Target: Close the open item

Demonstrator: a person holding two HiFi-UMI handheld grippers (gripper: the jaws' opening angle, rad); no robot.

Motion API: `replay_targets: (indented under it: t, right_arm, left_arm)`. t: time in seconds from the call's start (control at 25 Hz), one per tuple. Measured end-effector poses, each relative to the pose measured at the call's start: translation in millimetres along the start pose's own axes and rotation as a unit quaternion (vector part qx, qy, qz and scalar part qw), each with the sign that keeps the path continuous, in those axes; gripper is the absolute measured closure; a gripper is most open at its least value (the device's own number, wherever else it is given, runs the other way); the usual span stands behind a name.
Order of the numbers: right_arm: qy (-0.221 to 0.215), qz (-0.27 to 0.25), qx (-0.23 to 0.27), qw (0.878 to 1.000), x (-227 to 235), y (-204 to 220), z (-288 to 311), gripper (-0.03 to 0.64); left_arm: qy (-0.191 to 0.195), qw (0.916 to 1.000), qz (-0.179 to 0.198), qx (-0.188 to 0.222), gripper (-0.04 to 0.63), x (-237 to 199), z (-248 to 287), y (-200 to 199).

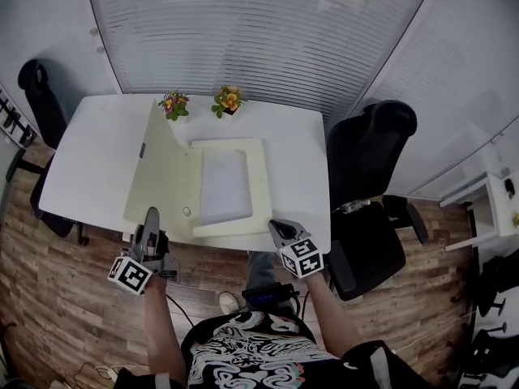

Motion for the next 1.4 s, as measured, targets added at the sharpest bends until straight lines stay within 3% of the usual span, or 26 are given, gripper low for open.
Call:
replay_targets:
  t: [0.48, 0.84, 1.2, 1.4]
  right_arm:
    - [-0.004, -0.002, -0.007, 1.0, 1, 0, 0, 0.614]
    - [-0.006, 0.0, -0.009, 1.0, 1, 0, 2, 0.614]
    - [-0.011, -0.001, -0.008, 1.0, 0, -1, 1, 0.614]
    - [-0.011, 0.004, -0.01, 1.0, 0, -1, 2, 0.614]
  left_arm:
    - [0.052, 0.9979, 0.003, -0.039, 0.555, 14, 17, 12]
    - [0.07, 0.9954, 0.009, -0.065, 0.552, 23, 30, 20]
    - [0.111, 0.9856, 0.017, -0.126, 0.543, 36, 49, 40]
    - [0.125, 0.9826, 0.008, -0.137, 0.541, 37, 56, 45]
Point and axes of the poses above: the fingertips, and each gripper's own axes: z forward along the fingers, x to its right, y out of its underside, the point moved 7 cm from there along -z, backward along the fingers, and after that the axes turned 12 degrees about y, right-handed, at the moved point
